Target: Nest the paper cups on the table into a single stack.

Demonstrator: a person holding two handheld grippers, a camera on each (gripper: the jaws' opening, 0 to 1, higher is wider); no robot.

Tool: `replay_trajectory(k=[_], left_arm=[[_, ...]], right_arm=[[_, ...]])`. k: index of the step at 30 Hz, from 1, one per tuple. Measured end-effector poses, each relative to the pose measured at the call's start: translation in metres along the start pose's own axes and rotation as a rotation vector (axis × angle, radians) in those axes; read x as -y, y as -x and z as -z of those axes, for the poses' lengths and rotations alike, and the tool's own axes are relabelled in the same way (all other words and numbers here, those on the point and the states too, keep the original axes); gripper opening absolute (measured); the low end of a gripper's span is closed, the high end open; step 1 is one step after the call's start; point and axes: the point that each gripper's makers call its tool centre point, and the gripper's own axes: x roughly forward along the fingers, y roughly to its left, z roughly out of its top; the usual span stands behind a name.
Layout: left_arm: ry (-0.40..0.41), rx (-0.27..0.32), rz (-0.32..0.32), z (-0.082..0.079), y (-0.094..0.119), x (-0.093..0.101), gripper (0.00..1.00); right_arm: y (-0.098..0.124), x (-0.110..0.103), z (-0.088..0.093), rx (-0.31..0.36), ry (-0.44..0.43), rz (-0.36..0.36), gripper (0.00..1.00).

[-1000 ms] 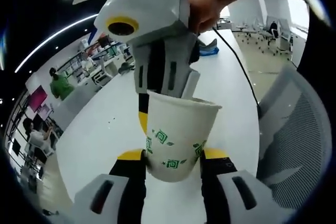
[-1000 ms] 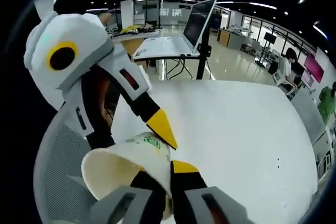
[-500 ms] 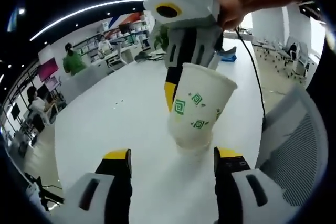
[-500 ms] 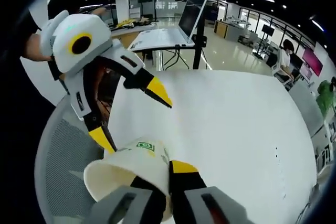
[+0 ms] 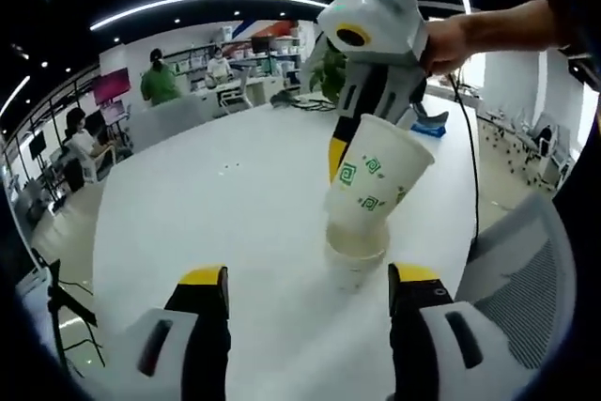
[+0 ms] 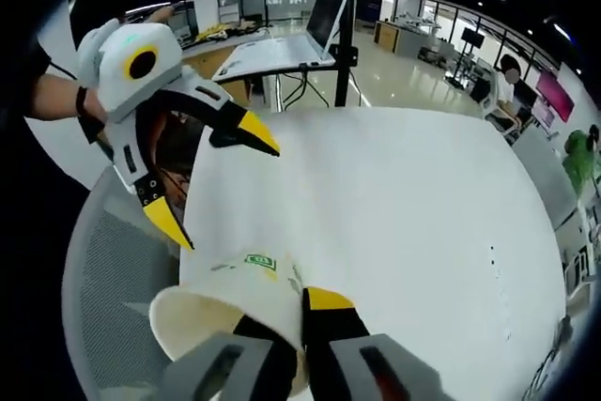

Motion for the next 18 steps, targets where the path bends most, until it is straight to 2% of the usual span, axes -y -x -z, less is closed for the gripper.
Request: replay_trajectory(k=[11,13,18], left_arm=[[0.016,-0.007,0.005,0.006,0.003,0.002,0.66],[0.018,-0.007,0.004,0.007,0.003,0.001,0.66],[0.021,-0.002,0.004,0.006,0.004,0.002,0.66]], right_arm=[[-0.007,-0.003,0.012,-0.068,0.019,-0.027,0.00],[-0.009,-0.005,0.016,-0.103,0.045,-0.038,0.00],[-0.013,-0.002,0.017,-0.137,0.065,-0.039,0.00]])
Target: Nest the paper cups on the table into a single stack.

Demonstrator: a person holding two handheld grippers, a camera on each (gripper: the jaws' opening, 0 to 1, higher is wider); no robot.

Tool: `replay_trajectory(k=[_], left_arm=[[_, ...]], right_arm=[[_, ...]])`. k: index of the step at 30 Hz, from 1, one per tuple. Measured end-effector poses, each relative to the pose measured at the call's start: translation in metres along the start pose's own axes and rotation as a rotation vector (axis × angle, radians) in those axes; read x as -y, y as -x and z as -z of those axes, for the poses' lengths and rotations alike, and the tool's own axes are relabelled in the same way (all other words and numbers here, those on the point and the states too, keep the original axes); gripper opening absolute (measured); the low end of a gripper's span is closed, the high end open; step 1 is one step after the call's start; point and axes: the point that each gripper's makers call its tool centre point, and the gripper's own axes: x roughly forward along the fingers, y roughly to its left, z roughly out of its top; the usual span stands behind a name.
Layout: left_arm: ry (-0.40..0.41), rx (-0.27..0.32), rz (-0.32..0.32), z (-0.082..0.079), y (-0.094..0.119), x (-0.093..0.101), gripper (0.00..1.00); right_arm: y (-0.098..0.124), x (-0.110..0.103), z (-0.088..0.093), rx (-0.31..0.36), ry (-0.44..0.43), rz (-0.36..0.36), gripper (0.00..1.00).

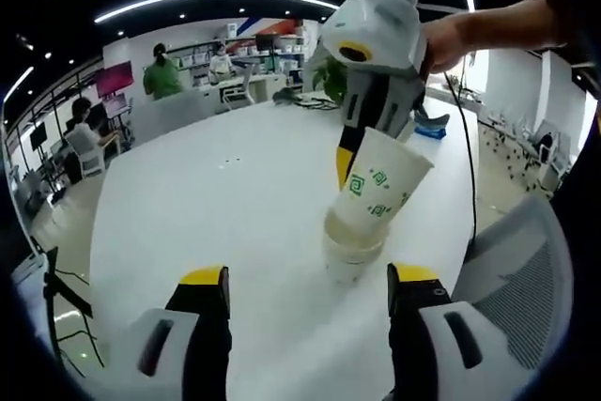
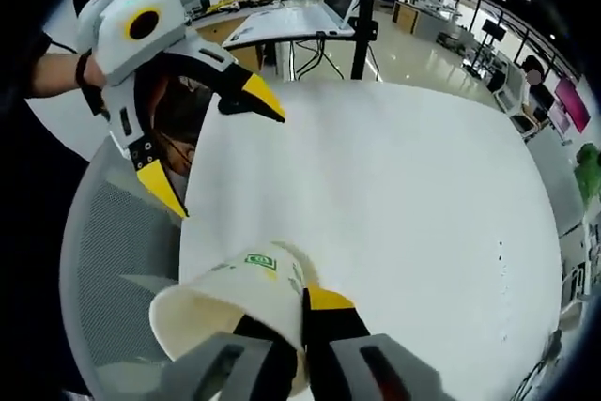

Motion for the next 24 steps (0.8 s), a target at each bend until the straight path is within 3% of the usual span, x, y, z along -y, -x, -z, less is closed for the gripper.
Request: replay_trajectory(k=[11,24], left_arm=[[0.008,-0.007,-0.017,0.008,0.008,-0.010,0.66],[0.008,-0.011,-0.013,0.012,0.009,-0.009,0.65]], right_arm=[[-0.011,-0.003,0.004,-0.063,0.031,-0.016,0.00],[-0.021,-0.002,0.009,-0.144,0.083,-0.006,0.00]])
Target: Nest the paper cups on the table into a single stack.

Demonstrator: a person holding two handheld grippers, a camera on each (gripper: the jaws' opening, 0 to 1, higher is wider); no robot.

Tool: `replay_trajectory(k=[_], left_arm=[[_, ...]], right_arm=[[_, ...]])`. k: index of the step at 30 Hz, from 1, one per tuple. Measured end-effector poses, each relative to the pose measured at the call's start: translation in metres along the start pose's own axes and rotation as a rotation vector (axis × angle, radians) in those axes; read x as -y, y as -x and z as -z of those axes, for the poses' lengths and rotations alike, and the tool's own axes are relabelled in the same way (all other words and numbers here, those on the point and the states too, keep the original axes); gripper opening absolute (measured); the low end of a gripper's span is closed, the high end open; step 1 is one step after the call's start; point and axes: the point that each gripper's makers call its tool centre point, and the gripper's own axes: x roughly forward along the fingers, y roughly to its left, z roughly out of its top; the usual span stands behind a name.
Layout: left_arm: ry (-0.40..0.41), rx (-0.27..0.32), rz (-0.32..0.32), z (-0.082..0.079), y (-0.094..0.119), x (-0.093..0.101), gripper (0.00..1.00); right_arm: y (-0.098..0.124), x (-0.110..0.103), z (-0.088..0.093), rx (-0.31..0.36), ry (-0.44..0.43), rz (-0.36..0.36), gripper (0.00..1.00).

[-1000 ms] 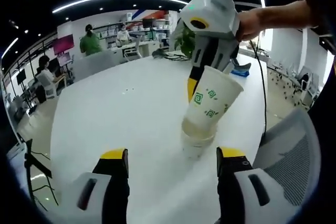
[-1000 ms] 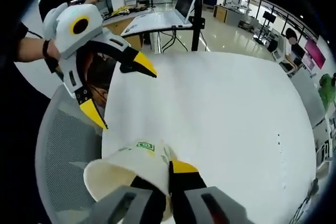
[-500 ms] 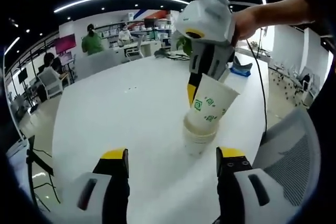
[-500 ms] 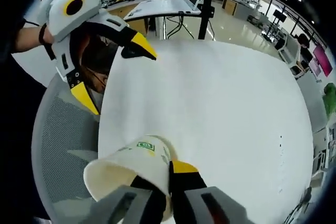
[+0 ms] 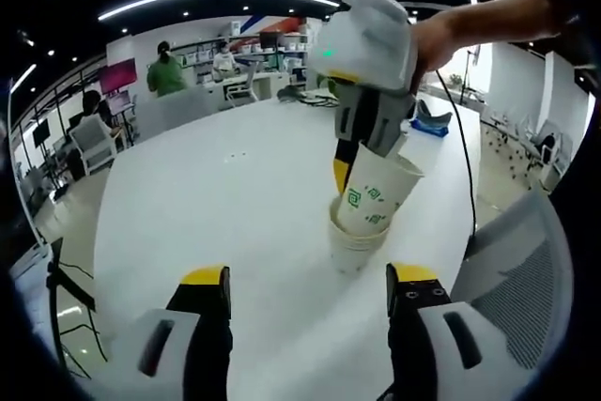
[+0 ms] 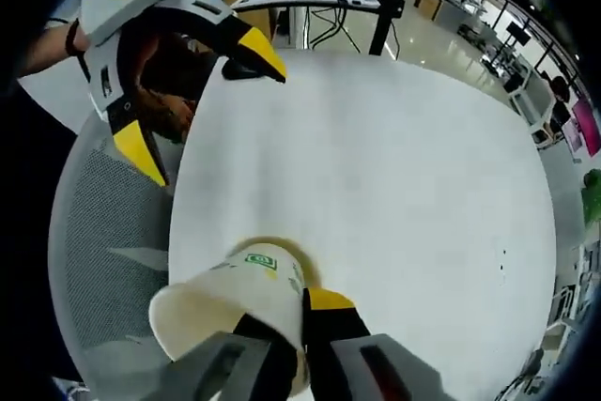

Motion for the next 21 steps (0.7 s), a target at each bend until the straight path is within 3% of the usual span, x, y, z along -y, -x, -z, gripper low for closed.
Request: replay_trajectory(k=[10,21], left_arm=[[0.001,-0.002,0.003,0.0004,0.0017,0.0015,0.66],[-0.003,-0.006,0.011,0.0015,0.0016,0.0018,0.66]], right_arm=[[-0.0078,0.0022,0.0000,-0.030,0.021,-0.007,0.01],[-0.0093,0.0053,-0.0021,-0.020,0.016,-0.001,0.07]])
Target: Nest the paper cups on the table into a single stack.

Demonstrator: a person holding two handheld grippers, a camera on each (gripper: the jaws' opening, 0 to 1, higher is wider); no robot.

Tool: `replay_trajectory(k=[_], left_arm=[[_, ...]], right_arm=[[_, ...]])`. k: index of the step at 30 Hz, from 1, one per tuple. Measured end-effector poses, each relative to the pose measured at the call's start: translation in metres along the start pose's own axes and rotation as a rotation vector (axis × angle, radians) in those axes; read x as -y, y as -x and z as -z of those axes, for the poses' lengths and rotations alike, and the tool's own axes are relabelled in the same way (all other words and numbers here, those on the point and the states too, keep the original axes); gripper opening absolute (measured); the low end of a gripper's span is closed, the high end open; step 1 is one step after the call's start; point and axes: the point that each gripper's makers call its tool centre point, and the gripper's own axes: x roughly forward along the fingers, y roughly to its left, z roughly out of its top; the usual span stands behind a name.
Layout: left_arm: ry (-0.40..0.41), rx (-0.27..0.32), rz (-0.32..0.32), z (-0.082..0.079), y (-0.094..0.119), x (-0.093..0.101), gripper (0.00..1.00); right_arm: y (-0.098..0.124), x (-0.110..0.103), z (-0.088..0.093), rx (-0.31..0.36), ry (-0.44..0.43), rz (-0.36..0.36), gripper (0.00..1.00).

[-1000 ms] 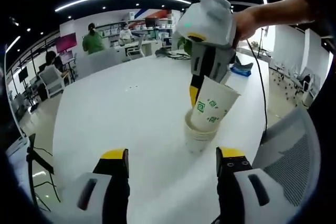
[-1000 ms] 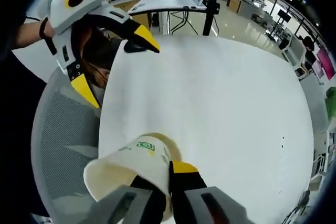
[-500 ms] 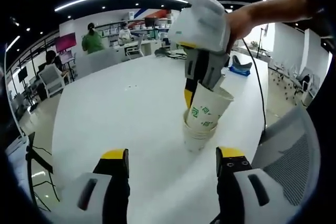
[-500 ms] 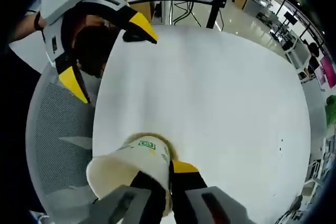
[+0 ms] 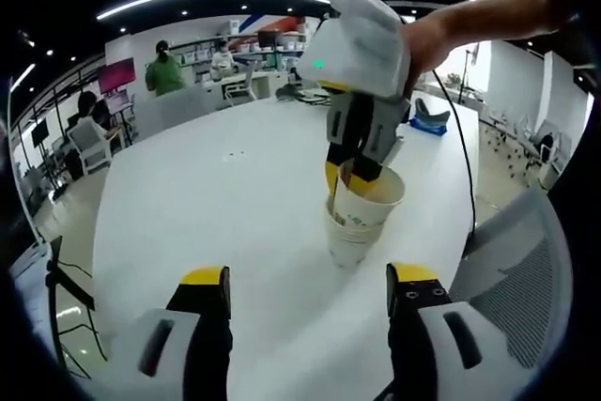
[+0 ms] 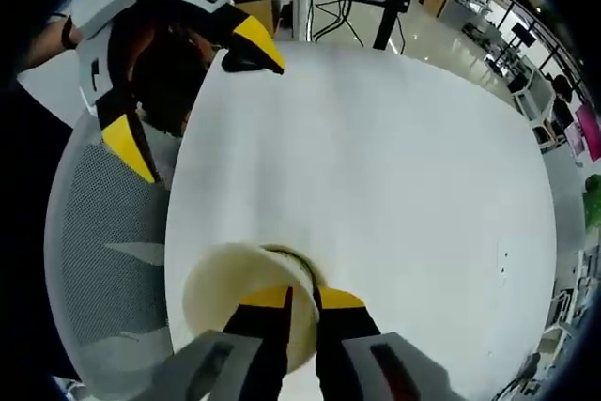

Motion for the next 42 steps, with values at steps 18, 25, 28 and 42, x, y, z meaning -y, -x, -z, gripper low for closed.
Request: replay_trajectory(k=[18,25,28,42], left_arm=[[-0.017,-0.007,0.030,-0.002,-0.012,0.008,0.66],[-0.038,-0.025,0.060,-0.002,-0.019,0.013,0.67],[-0.046,-0.030,0.069,-0.004,-0.023,0.015,0.67],[-0.165,-0.084,0.159,-0.006,-0.056,0.026,0.68]], right_arm=[[0.016,0.012,-0.008,0.170,-0.195,0.043,0.25],[0.030,0.025,-0.009,0.357,-0.346,0.037,0.35],[0.041,0.024,-0.007,0.452,-0.393,0.037,0.46],[0.028,-0.010,0.034,0.462,-0.283,0.134,0.69]])
